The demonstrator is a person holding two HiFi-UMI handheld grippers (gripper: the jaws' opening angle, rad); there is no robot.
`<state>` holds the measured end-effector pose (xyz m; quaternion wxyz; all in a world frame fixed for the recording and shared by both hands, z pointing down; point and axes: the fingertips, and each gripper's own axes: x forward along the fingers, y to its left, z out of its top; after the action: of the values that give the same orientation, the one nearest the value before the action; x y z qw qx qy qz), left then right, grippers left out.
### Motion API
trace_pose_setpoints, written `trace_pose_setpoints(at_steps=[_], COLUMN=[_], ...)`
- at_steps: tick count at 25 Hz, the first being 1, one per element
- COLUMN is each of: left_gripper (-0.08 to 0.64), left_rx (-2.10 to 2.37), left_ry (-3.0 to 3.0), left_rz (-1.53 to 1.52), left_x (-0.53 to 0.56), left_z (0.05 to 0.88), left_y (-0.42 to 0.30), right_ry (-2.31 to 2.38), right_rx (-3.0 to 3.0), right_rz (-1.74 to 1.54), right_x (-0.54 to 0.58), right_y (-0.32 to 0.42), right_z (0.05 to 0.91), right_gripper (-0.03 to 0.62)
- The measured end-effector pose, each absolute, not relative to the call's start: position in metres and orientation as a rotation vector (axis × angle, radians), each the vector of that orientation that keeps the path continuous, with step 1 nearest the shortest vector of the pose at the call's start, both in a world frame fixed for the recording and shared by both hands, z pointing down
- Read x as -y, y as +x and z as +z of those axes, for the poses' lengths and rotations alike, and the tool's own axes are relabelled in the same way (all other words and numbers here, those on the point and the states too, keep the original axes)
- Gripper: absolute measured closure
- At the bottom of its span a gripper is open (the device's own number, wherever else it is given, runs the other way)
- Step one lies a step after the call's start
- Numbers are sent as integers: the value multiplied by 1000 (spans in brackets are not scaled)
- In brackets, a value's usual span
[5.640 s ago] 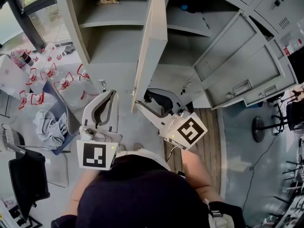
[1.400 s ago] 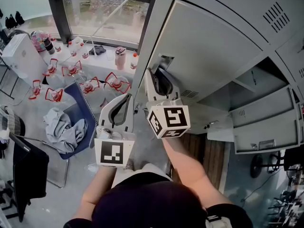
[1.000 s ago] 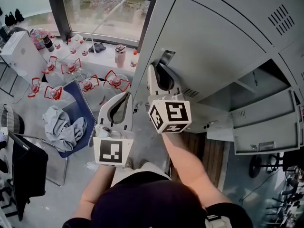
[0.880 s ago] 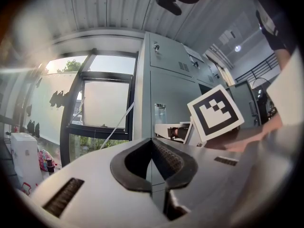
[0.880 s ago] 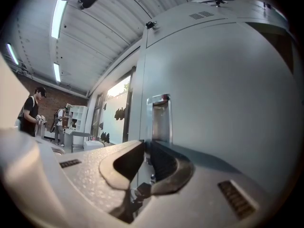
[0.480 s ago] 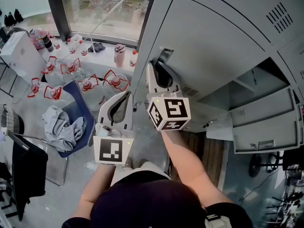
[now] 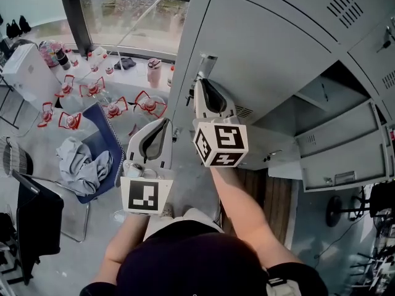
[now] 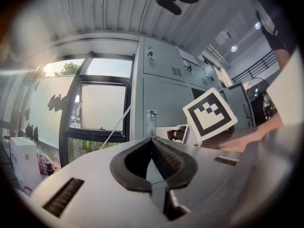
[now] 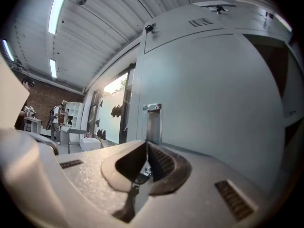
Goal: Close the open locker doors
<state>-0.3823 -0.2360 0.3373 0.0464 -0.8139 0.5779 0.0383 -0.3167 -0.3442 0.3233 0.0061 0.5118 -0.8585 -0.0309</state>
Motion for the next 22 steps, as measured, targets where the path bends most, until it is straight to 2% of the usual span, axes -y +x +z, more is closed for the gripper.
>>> trace_pose_setpoints(at_steps=[1,12,22], left_gripper=[557,557,557], left_rx=[-1757,-1611,-1362], left_ry=[-2485,-2544,-2684], left_rz=[118,146,174], left_x=[232,190,170], left_z=[336,330,305], left_y=[-381,-335,-226], right_ry=[1618,1799,2030], right_rx=[2682,2570,2363], right_rz=[-98,-265,-288], right_x=[339,250,185], right_y=[-312,-234,-107], right_z=[321,306,288], right_gripper=[591,592,592])
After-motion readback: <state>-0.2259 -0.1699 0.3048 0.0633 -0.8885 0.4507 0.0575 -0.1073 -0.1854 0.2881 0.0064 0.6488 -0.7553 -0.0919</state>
